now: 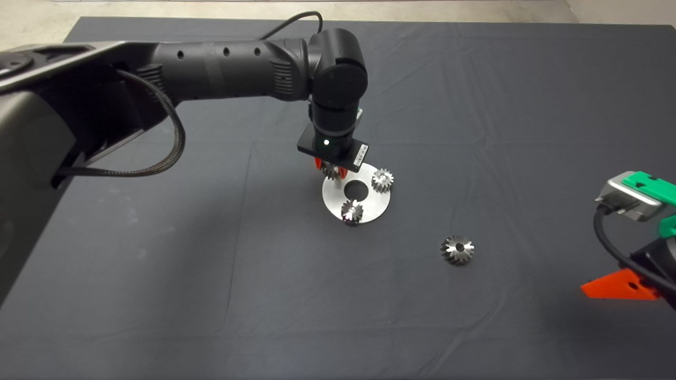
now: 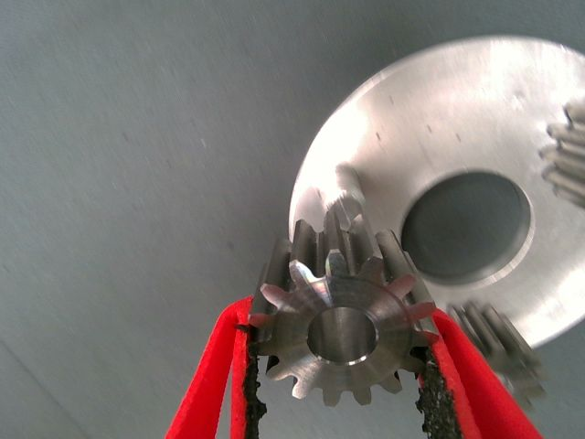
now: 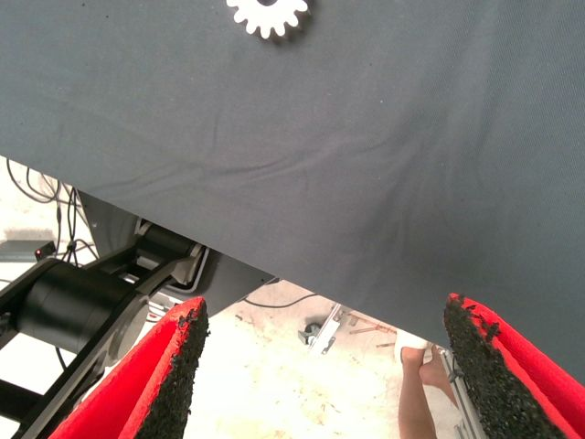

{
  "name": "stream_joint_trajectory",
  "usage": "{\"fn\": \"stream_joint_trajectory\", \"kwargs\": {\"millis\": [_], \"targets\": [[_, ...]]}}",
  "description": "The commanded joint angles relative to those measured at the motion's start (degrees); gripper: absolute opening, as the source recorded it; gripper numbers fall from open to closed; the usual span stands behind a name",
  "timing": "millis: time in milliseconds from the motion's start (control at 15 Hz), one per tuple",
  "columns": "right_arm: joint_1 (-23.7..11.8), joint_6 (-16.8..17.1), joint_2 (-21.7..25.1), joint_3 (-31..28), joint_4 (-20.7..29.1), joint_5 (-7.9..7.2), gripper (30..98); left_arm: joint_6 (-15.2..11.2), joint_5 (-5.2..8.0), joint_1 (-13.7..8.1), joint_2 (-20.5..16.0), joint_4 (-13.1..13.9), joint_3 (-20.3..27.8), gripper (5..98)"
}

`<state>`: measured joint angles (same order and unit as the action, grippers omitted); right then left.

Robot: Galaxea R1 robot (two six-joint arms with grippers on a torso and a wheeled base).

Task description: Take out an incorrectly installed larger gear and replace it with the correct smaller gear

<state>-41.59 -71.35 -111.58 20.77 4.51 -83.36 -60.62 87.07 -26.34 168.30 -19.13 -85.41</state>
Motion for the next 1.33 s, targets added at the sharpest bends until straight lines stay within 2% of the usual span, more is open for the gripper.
{"fn": "stream_joint_trajectory", "kwargs": {"millis": [0, 200, 333, 800, 1067, 1267], "targets": [[-1.0, 0.1, 0.2, -0.3, 2.1, 0.13, 68.3, 1.0, -1.58, -0.6, 0.4, -1.1, -0.7, 32.0], [-1.0, 0.1, 0.2, -0.3, 2.1, 0.13, 68.3, 1.8, -3.35, 0.9, 0.5, -1.6, -2.3, 32.0], [-1.0, 0.1, 0.2, -0.3, 2.2, 0.13, 68.3, 1.7, -3.39, 1.4, 0.6, -2.1, -3.7, 32.0], [-1.0, 0.2, 0.2, -0.3, 2.1, 0.13, 68.3, 1.8, -3.48, 1.3, 0.8, -3.3, -4.7, 31.9], [-1.0, 0.2, 0.2, -0.3, 2.1, 0.13, 68.3, 1.8, -4.18, 1.3, 0.8, -4.4, -4.7, 31.9], [-1.0, 0.2, 0.1, -0.3, 2.1, 0.13, 68.3, 2.0, -4.10, 1.3, 0.8, -5.0, -4.6, 31.8]]}}
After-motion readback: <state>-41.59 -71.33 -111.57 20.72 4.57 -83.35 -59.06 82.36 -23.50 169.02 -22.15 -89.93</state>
